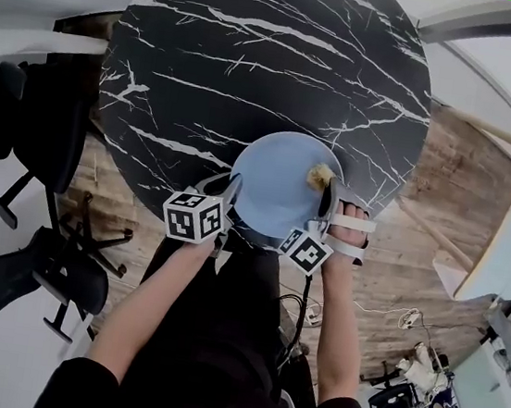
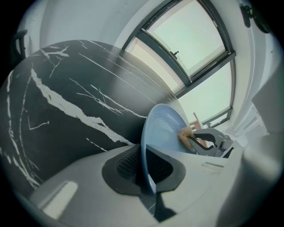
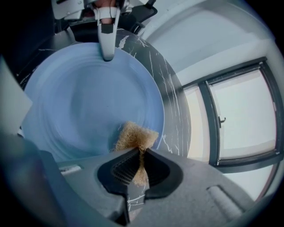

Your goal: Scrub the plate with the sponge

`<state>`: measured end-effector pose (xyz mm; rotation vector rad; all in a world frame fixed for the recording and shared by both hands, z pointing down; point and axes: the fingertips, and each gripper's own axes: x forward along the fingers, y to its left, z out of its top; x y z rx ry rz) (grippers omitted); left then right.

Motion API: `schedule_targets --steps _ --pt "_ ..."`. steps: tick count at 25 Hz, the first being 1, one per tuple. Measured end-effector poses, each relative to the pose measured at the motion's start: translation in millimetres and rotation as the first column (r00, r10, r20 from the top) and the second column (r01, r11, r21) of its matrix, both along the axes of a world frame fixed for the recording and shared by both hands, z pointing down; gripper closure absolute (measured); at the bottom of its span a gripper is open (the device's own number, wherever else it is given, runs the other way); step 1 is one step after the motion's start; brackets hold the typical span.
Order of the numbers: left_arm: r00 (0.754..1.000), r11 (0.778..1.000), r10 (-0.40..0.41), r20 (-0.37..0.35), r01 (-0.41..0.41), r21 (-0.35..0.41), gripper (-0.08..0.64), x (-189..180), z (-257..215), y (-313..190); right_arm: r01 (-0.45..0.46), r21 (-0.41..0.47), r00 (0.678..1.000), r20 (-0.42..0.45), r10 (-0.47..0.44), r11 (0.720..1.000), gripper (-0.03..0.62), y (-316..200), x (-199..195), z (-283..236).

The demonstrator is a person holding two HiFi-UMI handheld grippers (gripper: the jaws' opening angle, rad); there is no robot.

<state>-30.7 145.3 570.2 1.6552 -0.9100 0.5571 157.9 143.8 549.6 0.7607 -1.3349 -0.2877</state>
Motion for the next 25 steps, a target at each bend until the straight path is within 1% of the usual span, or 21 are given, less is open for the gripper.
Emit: schedule_targets --steps 13,20,25 --pt "1.000 1.000 -0.004 -0.004 0.004 -0.003 0.542 -0.1 0.0 -0.5 0.007 -0.101 1.000 0.005 -0.007 0.995 0.561 28.4 -2.9 0.7" --pt "1.000 1.000 0.001 -0.007 -0.001 -0.007 0.543 -0.1 0.8 -0.9 -0.015 -0.146 1.000 0.024 0.019 0.989 0.561 48.2 -9.3 2.6" --pt "1.000 1.000 0.003 -0.013 -0.004 -0.012 0.541 -0.7 0.3 -2.4 -0.047 -0.173 0.997 0.058 0.058 0.984 0.561 60.9 -15.2 1.8"
